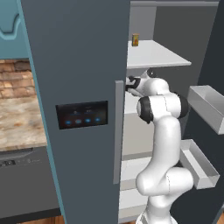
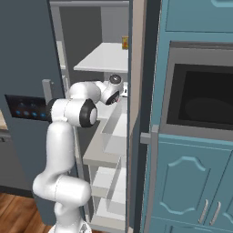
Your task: Pick the peach and mango from the fridge and place them on the plate next to the blender to make a fruit smoothie.
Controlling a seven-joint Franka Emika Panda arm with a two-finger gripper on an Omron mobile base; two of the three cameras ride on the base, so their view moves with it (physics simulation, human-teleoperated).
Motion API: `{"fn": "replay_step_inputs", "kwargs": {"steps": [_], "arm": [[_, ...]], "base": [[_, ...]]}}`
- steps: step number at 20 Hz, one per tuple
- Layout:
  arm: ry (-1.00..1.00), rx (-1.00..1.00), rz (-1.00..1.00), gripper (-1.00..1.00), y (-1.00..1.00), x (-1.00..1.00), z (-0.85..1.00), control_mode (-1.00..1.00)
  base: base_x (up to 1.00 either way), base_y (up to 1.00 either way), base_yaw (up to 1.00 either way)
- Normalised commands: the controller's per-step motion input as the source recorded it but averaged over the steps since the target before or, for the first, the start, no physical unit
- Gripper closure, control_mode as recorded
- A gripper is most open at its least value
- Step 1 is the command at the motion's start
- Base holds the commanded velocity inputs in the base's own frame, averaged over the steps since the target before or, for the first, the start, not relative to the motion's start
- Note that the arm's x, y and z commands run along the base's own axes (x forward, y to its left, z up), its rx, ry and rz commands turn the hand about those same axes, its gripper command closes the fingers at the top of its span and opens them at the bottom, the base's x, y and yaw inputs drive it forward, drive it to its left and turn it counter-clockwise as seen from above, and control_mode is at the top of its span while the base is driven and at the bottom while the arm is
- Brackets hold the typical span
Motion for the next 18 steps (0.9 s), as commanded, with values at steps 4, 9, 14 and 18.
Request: {"fn": "replay_step_inputs", "kwargs": {"steps": [4, 9, 14, 18], "arm": [[-0.03, 0.0, 0.0, 1.0, 0.0, 0.01, -0.06, -1.0], [0.0, 0.0, 0.0, 1.0, 0.0, -0.26, 0.0, -1.0], [-0.1, 0.01, 0.0, 1.0, -0.06, -0.7, 0.0, -1.0], [-0.3, 0.01, 0.0, 1.0, -0.04, -0.91, 0.06, -1.0]], "base": [[0.0, 0.0, 0.0], [0.0, 0.0, 0.0], [0.0, 0.0, 0.0], [0.0, 0.0, 0.0]]}}
